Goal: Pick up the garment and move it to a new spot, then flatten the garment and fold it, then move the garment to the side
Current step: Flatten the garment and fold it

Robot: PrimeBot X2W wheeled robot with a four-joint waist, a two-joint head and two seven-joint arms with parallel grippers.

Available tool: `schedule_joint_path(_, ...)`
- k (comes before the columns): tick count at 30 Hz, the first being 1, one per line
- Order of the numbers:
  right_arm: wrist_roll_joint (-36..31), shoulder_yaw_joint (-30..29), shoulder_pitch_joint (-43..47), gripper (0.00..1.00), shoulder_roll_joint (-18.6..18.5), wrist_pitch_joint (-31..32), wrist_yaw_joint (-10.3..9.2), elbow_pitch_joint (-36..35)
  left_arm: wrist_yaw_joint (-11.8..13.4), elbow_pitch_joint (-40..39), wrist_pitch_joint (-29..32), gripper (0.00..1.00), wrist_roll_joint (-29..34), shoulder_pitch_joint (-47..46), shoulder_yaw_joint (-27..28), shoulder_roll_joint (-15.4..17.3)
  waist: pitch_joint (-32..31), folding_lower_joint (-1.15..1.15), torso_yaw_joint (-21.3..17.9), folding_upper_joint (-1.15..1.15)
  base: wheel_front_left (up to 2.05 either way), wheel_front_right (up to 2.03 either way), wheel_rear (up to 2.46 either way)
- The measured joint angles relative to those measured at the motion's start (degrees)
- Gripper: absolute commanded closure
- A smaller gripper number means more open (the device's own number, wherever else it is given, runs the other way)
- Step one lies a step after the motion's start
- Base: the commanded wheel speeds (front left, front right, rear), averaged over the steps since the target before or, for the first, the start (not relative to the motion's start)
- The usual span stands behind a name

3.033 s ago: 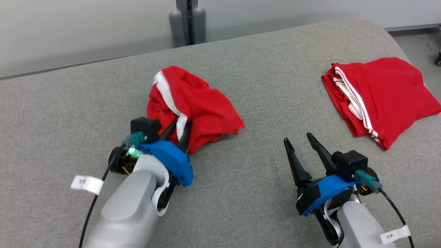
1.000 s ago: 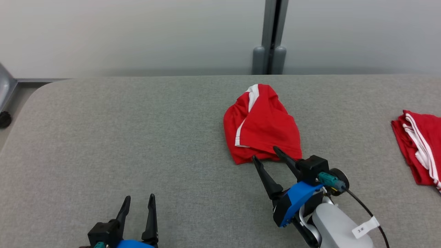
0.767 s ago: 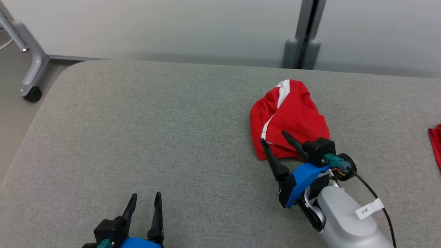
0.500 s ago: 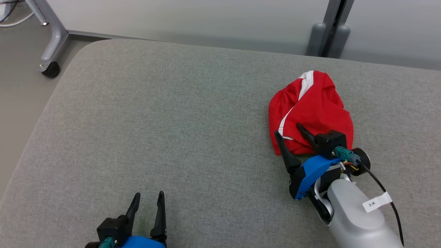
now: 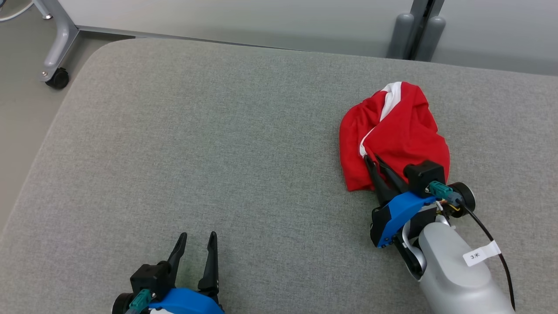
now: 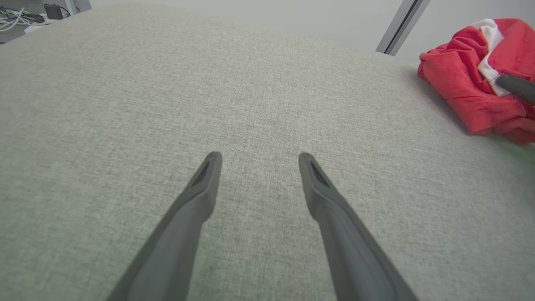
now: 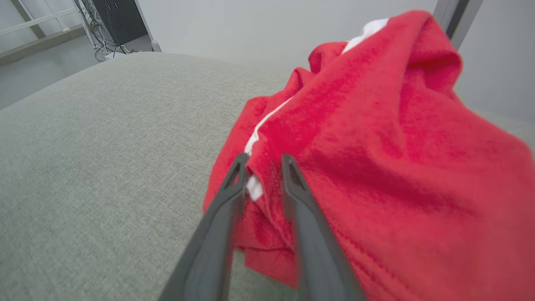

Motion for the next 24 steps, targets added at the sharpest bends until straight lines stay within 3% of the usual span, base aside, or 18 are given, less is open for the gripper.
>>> schedule_joint_path(8,1.6,0.7,1.0,1.0,0.0,0.0,-0.01,-3.9,-0.2,0.6,0.0,0.0,0.2,-0.1,0.1,0.0,-0.7,0.0,-0.5,0.0,0.0,0.0,0.0)
schedule_joint_path(13,6.0,6.3,-0.3,1.0,-0.1,0.1,-0.01,-13.4,-0.6,1.0,0.0,0.0,0.4,0.6,0.3,0.0,-1.9,0.0,-0.8,0.0,0.0,0.0,0.0)
schedule_joint_path(18,12.0,12.7,-8.7,1.0,0.0,0.1,-0.01,-24.7,-0.7,1.4,0.0,0.0,0.1,0.6,-0.4,0.0,-3.3,-0.01,-0.6,0.0,0.0,0.0,0.0)
schedule_joint_path(24,17.2,14.1,-16.6,1.0,0.1,0.1,0.0,-32.2,-0.7,1.6,0.0,0.0,-1.0,1.1,-1.2,0.0,-4.7,-0.01,0.3,0.0,0.0,0.0,0.0)
